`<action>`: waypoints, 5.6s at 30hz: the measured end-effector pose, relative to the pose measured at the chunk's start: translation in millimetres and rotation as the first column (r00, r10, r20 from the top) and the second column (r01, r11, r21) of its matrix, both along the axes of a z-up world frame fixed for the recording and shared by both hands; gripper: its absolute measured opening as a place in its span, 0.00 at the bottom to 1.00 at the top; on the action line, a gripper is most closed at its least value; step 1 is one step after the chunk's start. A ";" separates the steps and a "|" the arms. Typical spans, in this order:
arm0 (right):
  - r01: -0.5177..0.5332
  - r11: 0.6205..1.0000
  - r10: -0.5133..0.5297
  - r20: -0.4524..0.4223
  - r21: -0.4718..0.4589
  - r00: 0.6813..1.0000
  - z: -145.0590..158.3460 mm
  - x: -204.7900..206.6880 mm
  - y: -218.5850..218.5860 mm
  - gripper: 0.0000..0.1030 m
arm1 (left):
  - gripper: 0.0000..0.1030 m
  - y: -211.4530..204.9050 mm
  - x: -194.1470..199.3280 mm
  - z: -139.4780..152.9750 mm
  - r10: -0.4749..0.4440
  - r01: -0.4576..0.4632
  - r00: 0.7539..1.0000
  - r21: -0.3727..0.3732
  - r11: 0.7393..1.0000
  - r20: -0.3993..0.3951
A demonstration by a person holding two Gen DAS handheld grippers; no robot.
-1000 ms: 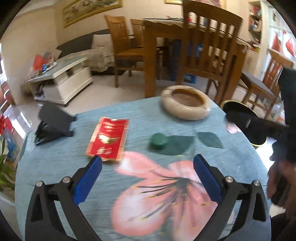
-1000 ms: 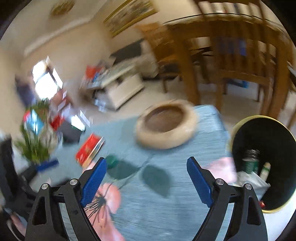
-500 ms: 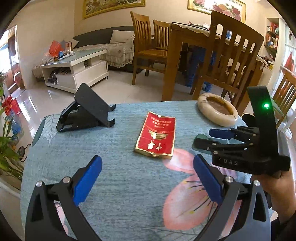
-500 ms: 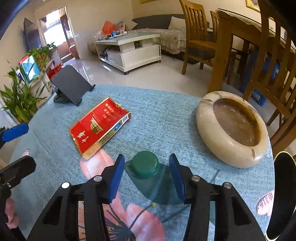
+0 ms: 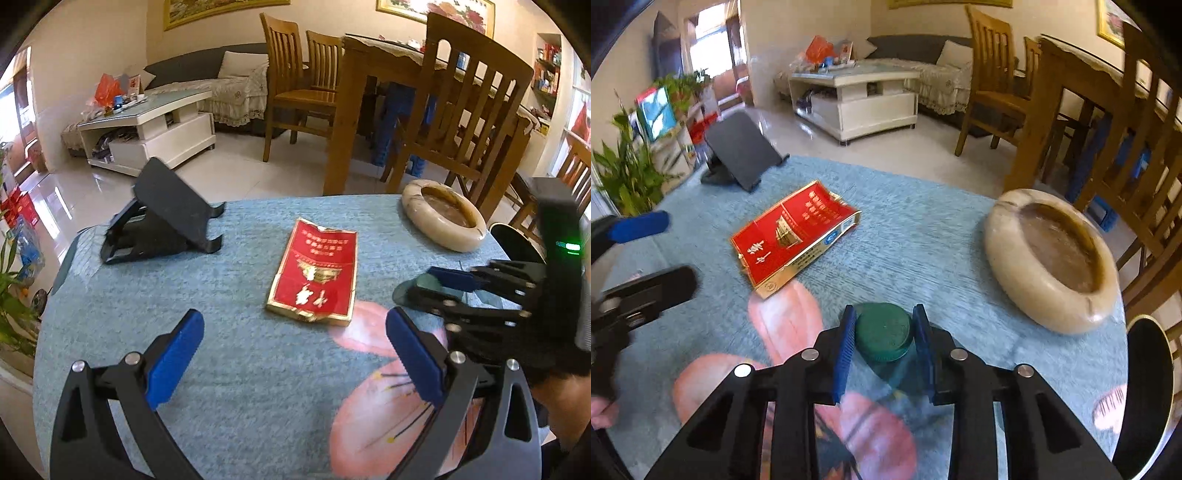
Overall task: Collect trash
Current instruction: 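Grasp the green bottle cap with the right gripper while the left gripper grasps the red cigarette packet, then carry the green cap and red packet over the black bin and open both grippers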
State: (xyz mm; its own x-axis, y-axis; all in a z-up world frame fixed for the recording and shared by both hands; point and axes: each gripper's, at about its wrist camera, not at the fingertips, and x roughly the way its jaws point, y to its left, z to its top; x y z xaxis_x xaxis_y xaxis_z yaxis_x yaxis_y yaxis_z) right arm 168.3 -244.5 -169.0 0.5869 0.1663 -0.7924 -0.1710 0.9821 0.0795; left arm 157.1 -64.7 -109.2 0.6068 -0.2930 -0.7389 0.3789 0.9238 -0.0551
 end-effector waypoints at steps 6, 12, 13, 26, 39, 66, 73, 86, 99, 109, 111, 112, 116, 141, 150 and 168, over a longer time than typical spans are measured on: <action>0.078 0.985 -0.086 0.050 0.151 0.995 21.2 -23.5 -51.6 0.30 | 0.96 -32.3 24.9 -13.3 -0.026 0.028 1.000 0.073 0.997 -0.016; 0.123 0.960 -0.150 0.090 0.253 0.985 35.6 -38.1 -88.0 0.30 | 0.96 -61.3 50.2 -34.6 -0.025 0.034 0.998 0.151 0.988 -0.061; 0.125 0.958 -0.152 0.091 0.257 0.984 36.1 -38.0 -88.9 0.30 | 0.96 -62.3 52.8 -36.6 -0.021 0.031 0.997 0.153 0.988 -0.068; 0.098 0.962 -0.133 0.122 0.256 0.984 46.9 -45.5 -84.3 0.30 | 0.95 -70.8 60.4 -37.0 -0.002 0.015 0.996 0.152 0.988 -0.084; 0.144 0.955 -0.185 0.144 0.258 0.972 54.6 -58.5 -108.0 0.31 | 0.95 -79.9 59.8 -39.7 -0.003 0.017 0.995 0.153 0.988 -0.097; 0.482 0.836 -0.455 -0.160 0.262 0.876 -20.8 -87.0 -289.7 0.31 | 0.63 -70.0 47.8 -34.4 0.023 -0.017 0.991 0.049 0.999 -0.130; 0.462 0.824 -0.427 -0.177 0.329 0.887 -31.1 -97.5 -310.4 0.31 | 0.63 -69.4 42.5 -35.4 0.040 -0.036 0.993 0.032 0.999 -0.113; 0.397 0.853 -0.356 -0.180 0.337 0.917 -34.3 -84.6 -312.2 0.31 | 0.63 -82.7 36.2 -35.4 0.064 -0.056 0.994 0.085 0.995 -0.092; 0.431 0.851 -0.384 -0.202 0.301 0.901 -17.5 -97.0 -268.8 0.31 | 0.63 -76.9 11.2 -20.1 0.053 -0.048 0.996 0.068 0.997 -0.067; 0.427 0.853 -0.397 -0.158 0.301 0.904 2.2 -93.5 -257.4 0.31 | 0.63 -117.3 -9.3 17.8 -0.016 0.015 1.000 0.047 0.999 0.017; 0.429 0.853 -0.398 -0.163 0.298 0.903 0.0 -93.7 -257.0 0.31 | 0.63 -128.3 -13.9 20.4 -0.036 0.035 0.999 0.048 0.998 0.022; 0.431 0.852 -0.398 -0.166 0.297 0.902 -1.4 -93.7 -257.0 0.31 | 0.63 -134.9 -16.4 22.1 -0.048 0.046 0.999 0.049 0.998 0.024; 0.438 0.846 -0.407 -0.163 0.304 0.899 -3.7 -94.9 -259.9 0.31 | 0.63 -157.3 -21.0 28.8 -0.075 0.073 0.997 0.046 0.996 0.034; 0.574 0.770 -0.608 0.048 0.278 0.793 20.3 -138.6 -317.9 0.32 | 0.63 -321.8 -54.8 22.2 -0.309 0.304 0.950 0.098 0.948 0.041; 0.587 0.757 -0.622 0.039 0.287 0.782 13.5 -136.6 -325.6 0.33 | 0.63 -340.1 -64.8 18.6 -0.354 0.348 0.934 0.107 0.931 0.045; 0.729 0.451 -0.853 0.008 0.516 0.522 12.3 -210.2 -393.7 0.96 | 0.76 -429.4 -76.1 1.1 -0.489 0.487 0.872 0.119 0.865 -0.011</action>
